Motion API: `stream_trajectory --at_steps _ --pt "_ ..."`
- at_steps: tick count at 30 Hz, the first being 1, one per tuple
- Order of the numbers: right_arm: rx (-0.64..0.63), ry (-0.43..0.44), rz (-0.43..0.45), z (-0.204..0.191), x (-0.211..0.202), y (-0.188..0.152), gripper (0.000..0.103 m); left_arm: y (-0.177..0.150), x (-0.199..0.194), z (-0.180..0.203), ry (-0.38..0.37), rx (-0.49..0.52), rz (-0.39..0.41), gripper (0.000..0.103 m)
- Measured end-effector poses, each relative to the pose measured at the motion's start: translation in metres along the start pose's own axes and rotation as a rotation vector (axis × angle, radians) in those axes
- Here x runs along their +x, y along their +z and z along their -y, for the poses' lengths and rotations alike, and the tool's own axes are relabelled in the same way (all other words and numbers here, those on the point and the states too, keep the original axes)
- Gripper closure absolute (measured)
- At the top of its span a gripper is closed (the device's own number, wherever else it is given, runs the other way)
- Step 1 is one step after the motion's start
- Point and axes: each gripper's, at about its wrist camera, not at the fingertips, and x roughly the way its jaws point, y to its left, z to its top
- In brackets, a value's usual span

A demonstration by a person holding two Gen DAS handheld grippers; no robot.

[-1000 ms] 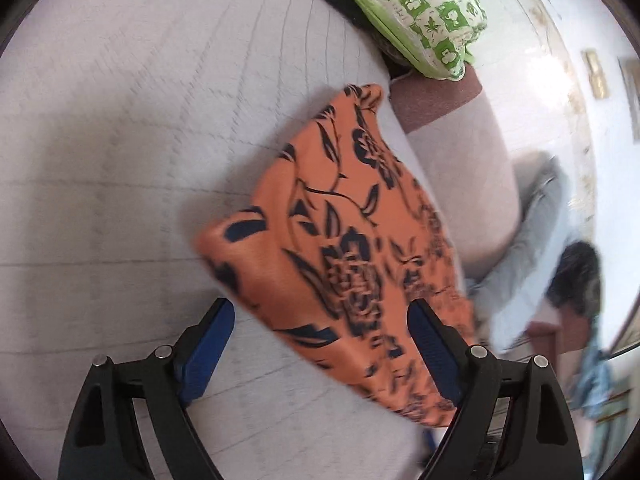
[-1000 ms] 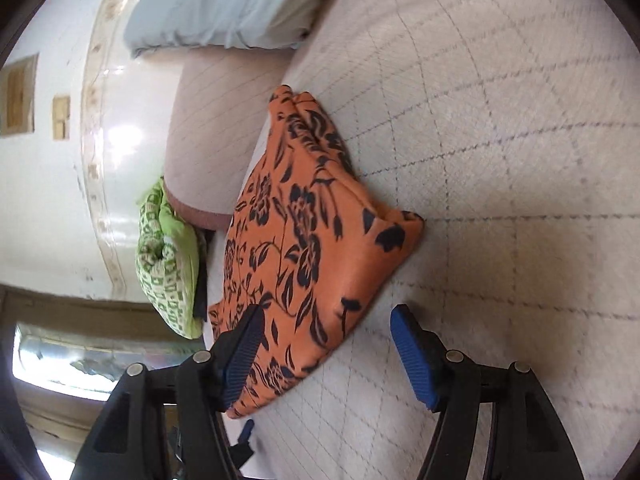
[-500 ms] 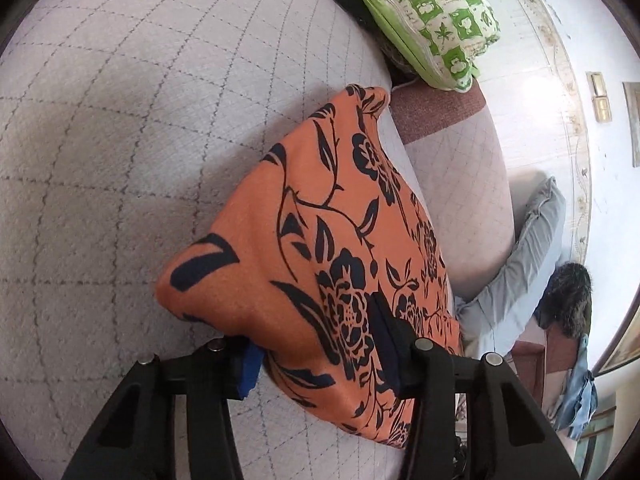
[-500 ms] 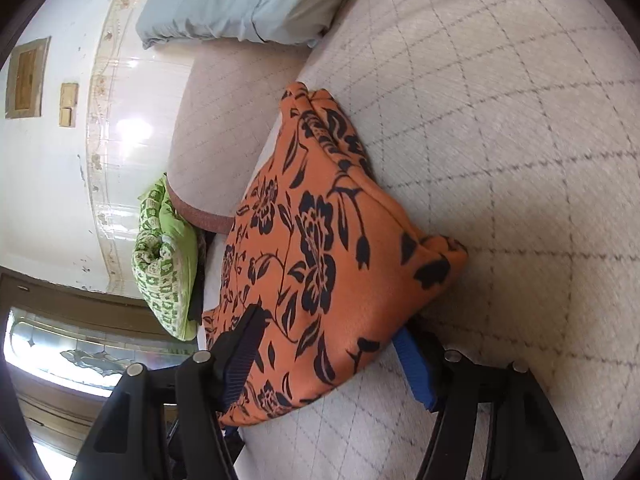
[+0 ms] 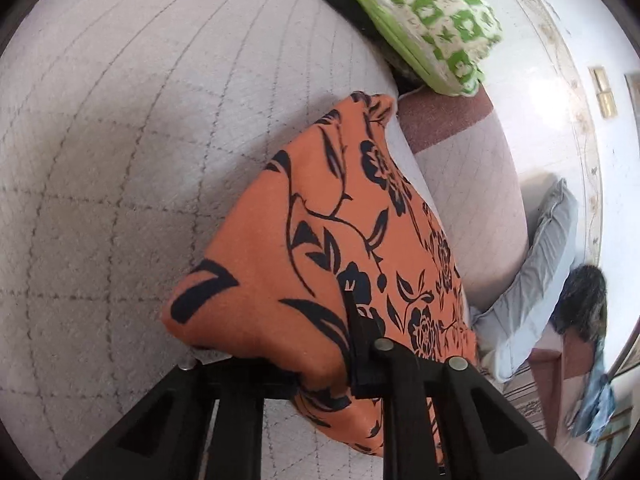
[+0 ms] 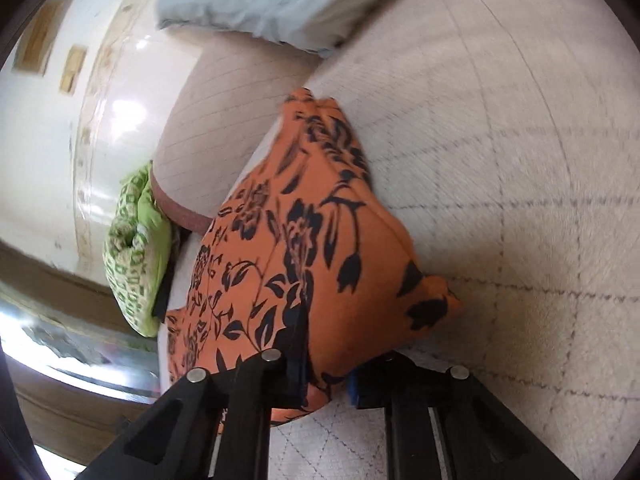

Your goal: Fold small clothes

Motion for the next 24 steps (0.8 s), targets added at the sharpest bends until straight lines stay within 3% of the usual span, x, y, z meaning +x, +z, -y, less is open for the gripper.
stream_trajectory --at_steps 4,15,19,24 --pt "-0.035 0.014 0.036 -0.010 -0.012 -0.001 0.092 -0.002 -0.008 0.005 -0.018 0.017 0.017 0.089" --pt "-0.278 -0.053 0.161 -0.054 -0.058 -0.025 0.093 -0.020 -0.058 0.018 -0.083 0.095 0.052 0.090" --pt "-0.271 -0.069 0.141 -0.052 -0.082 -0.037 0.093 -0.033 -0.079 0.001 -0.075 0.069 0.028 0.090" --pt "-0.258 -0.083 0.101 -0.039 -0.107 -0.059 0.093 -0.067 -0.106 -0.014 -0.006 0.119 0.012 0.090"
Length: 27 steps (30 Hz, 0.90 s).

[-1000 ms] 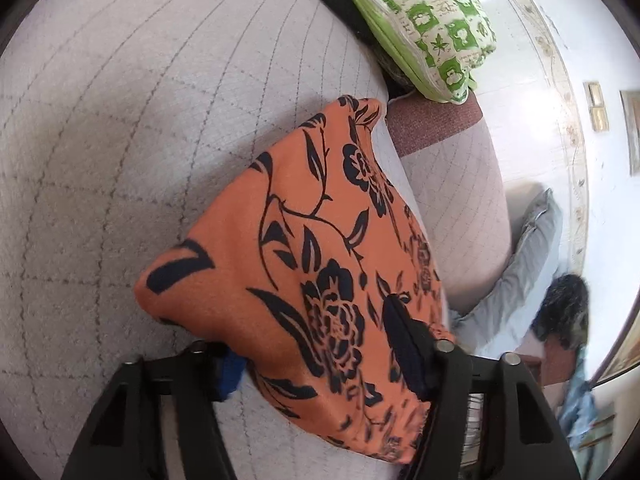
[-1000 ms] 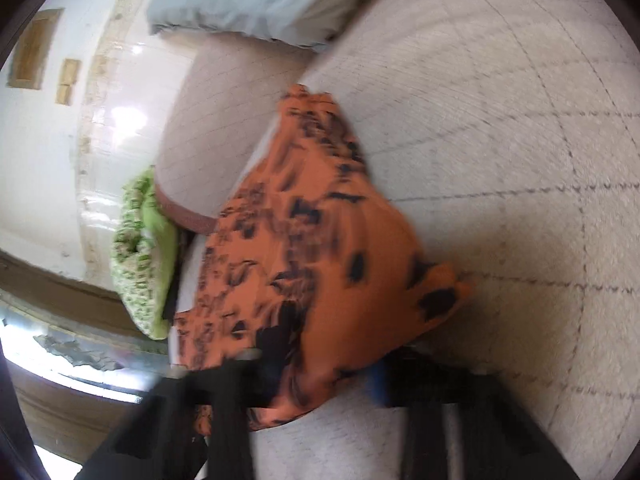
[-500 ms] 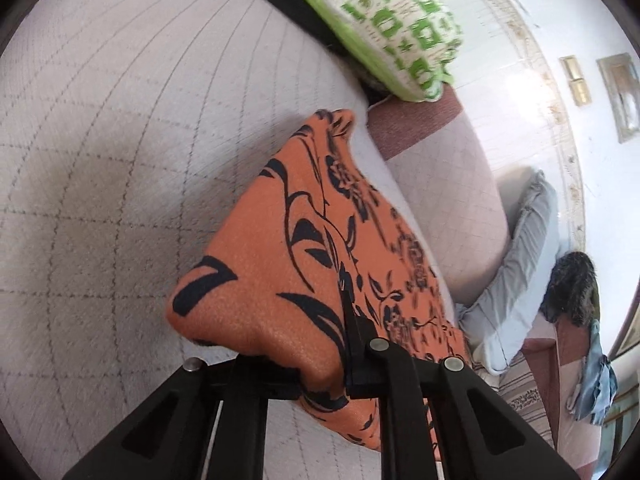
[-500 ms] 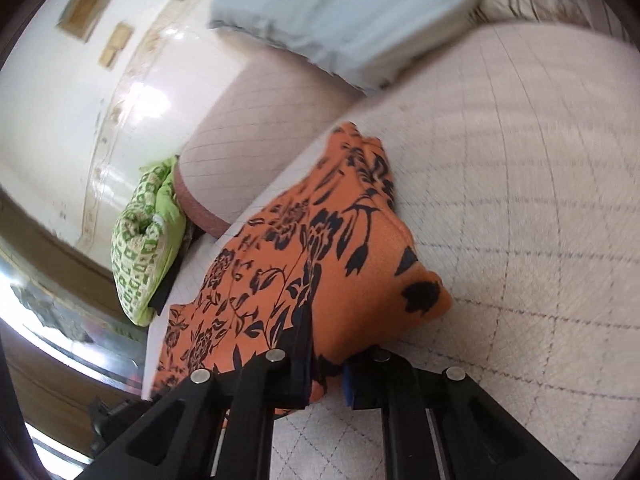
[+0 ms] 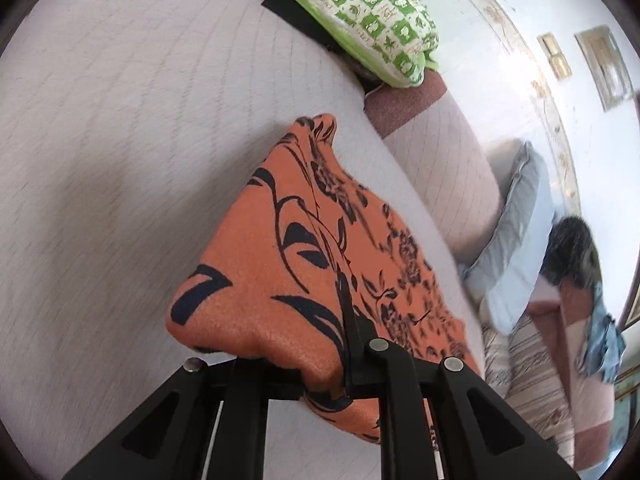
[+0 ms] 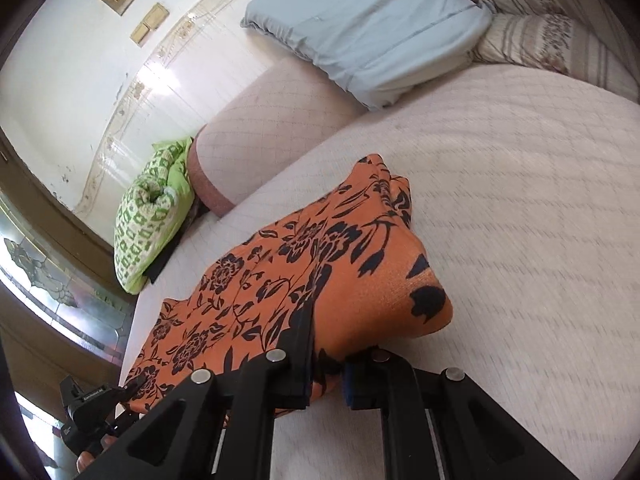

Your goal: Fold small clothes

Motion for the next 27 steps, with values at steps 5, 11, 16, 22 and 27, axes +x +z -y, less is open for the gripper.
stream_trajectory --at_steps 5,11,16,22,27 --pt "0.052 -0.051 -0.120 0.020 -0.001 -0.017 0.088 -0.012 0.011 -0.025 0.054 -0.072 -0.087 0.081" --pt "0.237 -0.080 -0.282 0.055 0.003 -0.026 0.069 -0.005 0.017 -0.052 -0.091 -0.266 -0.119 0.060" --pt "0.094 0.014 -0.259 0.023 -0.030 -0.026 0.048 -0.001 0.016 -0.041 -0.085 -0.251 -0.076 0.053" --pt "-0.174 0.086 -0.197 -0.053 -0.019 -0.021 0.073 0.002 0.008 -0.013 -0.034 -0.075 0.015 0.070" --pt "-0.277 0.101 -0.242 -0.104 0.047 -0.025 0.077 0.007 0.016 -0.017 -0.010 -0.070 0.004 0.078"
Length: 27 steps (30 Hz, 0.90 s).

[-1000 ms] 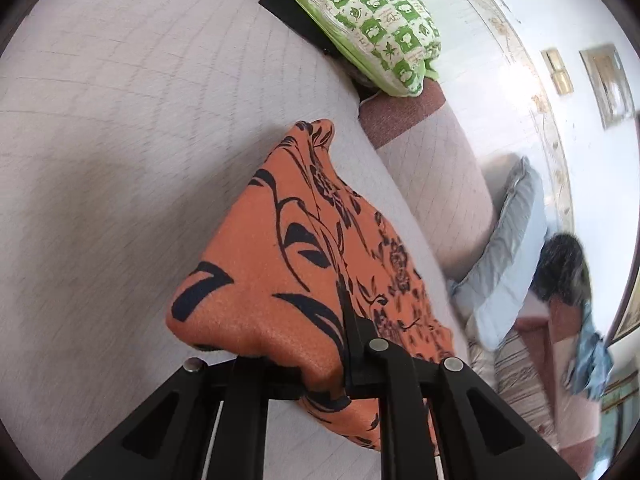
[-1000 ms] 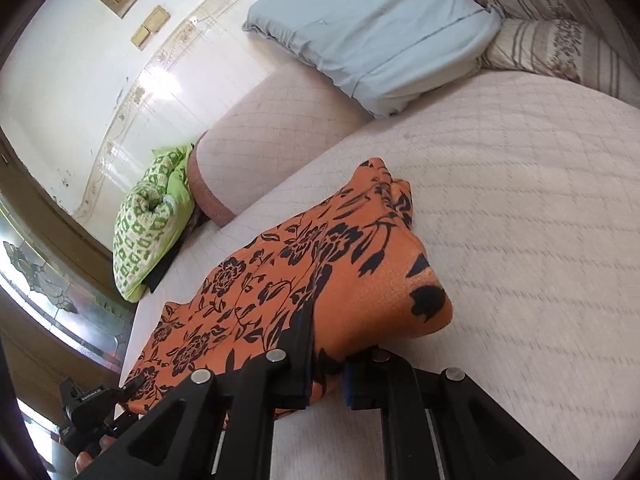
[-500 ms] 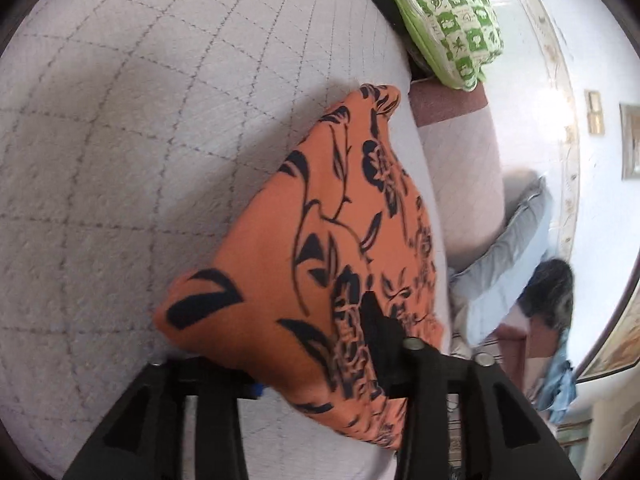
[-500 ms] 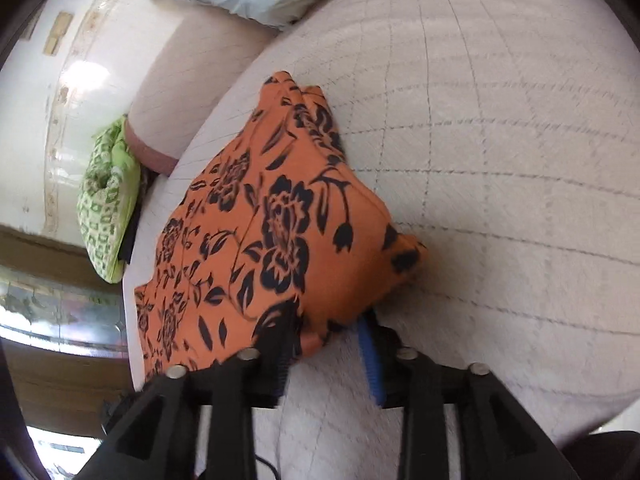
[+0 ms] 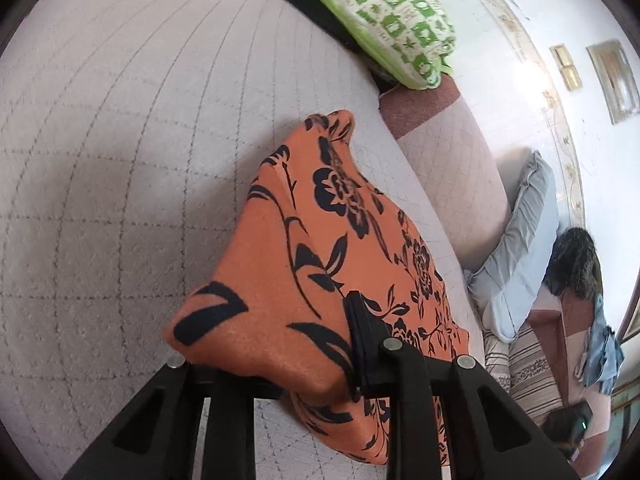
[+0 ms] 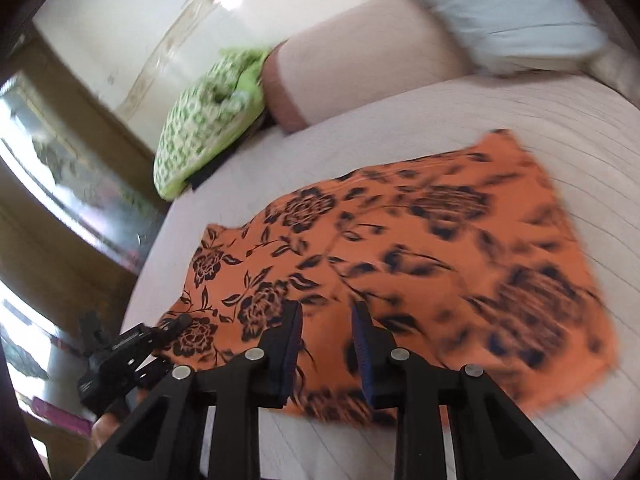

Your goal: Fold small clothes

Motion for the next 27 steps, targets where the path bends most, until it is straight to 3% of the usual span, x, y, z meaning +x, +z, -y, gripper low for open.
stream_trajectory --at_steps 1,3,5,7,9,10,11,13,17,19,24,27 --pt "-0.016 -0.005 -0.017 -0.007 0.017 0.004 0.079 0.001 0.002 -0.003 0.002 -0.012 -0.011 0.076" --pt "-0.028 -0.019 -0.033 -0.015 0.040 0.009 0.080 0.002 0.012 -0.006 0.003 -0.051 -0.032 0.053" --pt "-0.018 -0.032 -0.030 -0.019 0.056 0.013 0.080 0.002 0.015 -0.009 -0.008 -0.061 -0.027 0.054" --pt "-0.010 -0.036 -0.028 -0.018 0.070 0.016 0.080 0.002 0.017 -0.002 0.007 -0.003 -0.024 0.055" --pt "0.003 -0.051 -0.085 -0.011 0.098 0.015 0.082 0.002 0.019 0.004 0.057 0.051 -0.012 0.076" --pt "0.017 -0.075 -0.121 0.000 0.116 0.008 0.087 0.002 0.020 0.005 0.072 0.059 -0.007 0.076" --pt "0.024 -0.053 -0.084 0.004 0.116 0.007 0.089 0.001 0.020 0.004 0.072 0.051 -0.001 0.079" --pt "0.040 -0.039 -0.087 0.006 0.112 0.008 0.090 0.000 0.017 0.007 0.070 0.068 0.013 0.083" --pt "0.070 -0.016 -0.119 0.008 0.094 0.011 0.091 -0.008 0.003 0.033 0.082 0.220 0.080 0.085" --pt "0.106 0.017 -0.120 0.014 0.075 0.010 0.086 -0.013 -0.005 0.047 0.077 0.287 0.111 0.085" --pt "0.132 -0.056 -0.025 0.039 0.015 0.012 0.086 -0.031 -0.020 0.086 0.092 0.416 0.123 0.087" --pt "0.194 -0.036 0.032 0.067 -0.028 0.010 0.086 -0.048 -0.023 0.118 0.093 0.508 0.112 0.087"
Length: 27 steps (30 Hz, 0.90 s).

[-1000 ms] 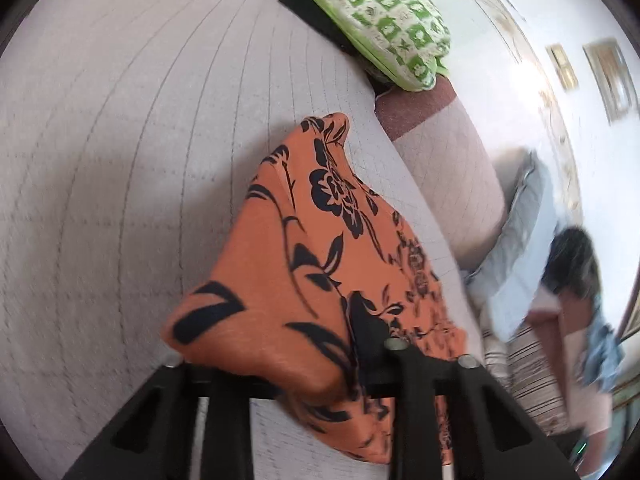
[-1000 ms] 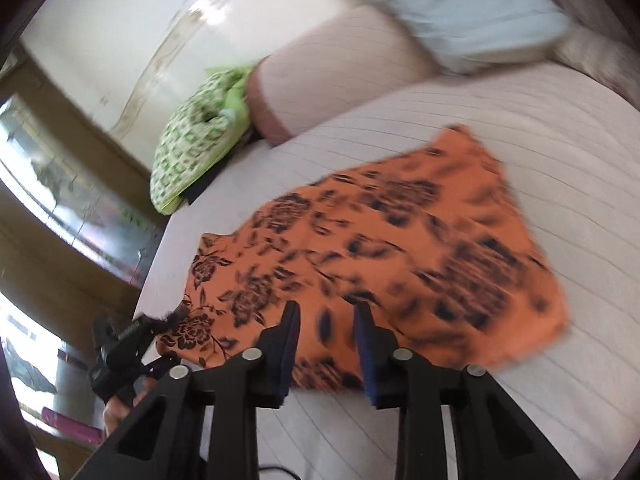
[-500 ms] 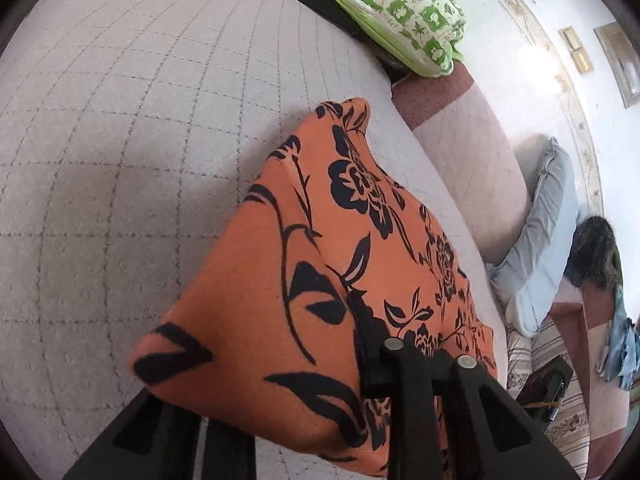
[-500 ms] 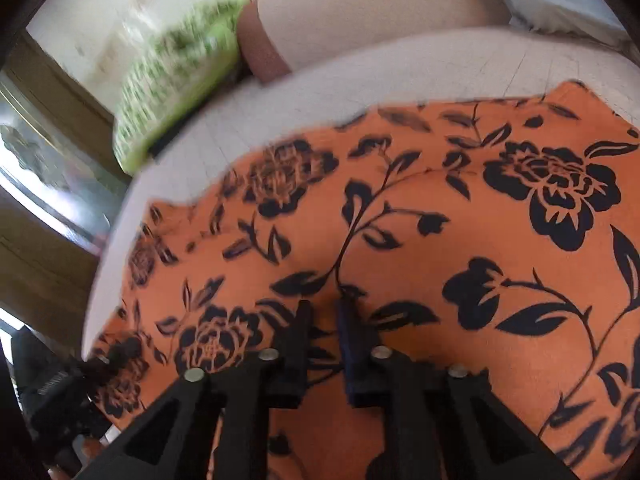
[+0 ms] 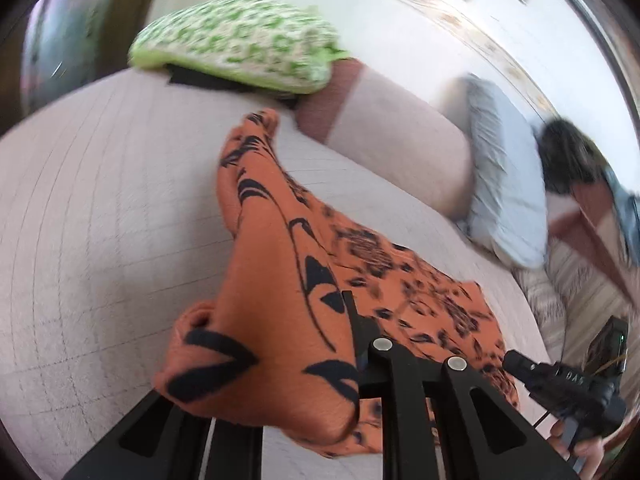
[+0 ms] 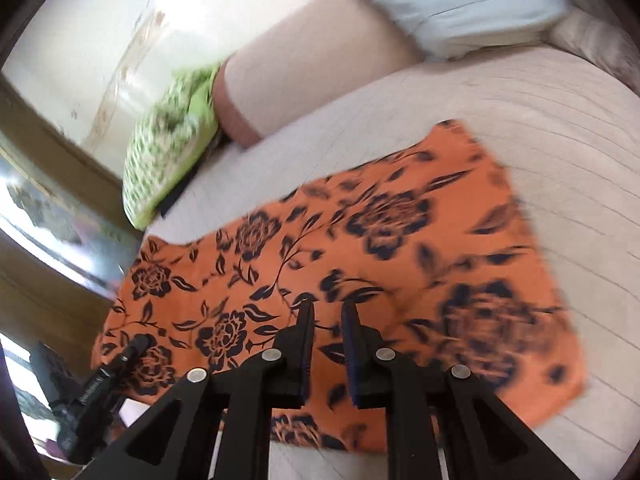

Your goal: Fold small clothes

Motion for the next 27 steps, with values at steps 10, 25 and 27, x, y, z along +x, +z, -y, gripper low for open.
stream_trajectory --at_steps 10,25,27 --pt "0.185 0.019 0.112 0.091 -0.065 0.021 0.087 -0.018 0.029 0.157 -0.063 0.247 -0.058 0.087" --pt "0.318 0.126 0.108 0.125 -0.060 0.049 0.085 -0.049 0.039 0.167 -0.318 0.355 -0.221 0.023" --pt "0.253 0.152 0.122 0.106 -0.062 0.049 0.085 -0.031 0.026 0.134 -0.214 0.344 -0.130 0.021"
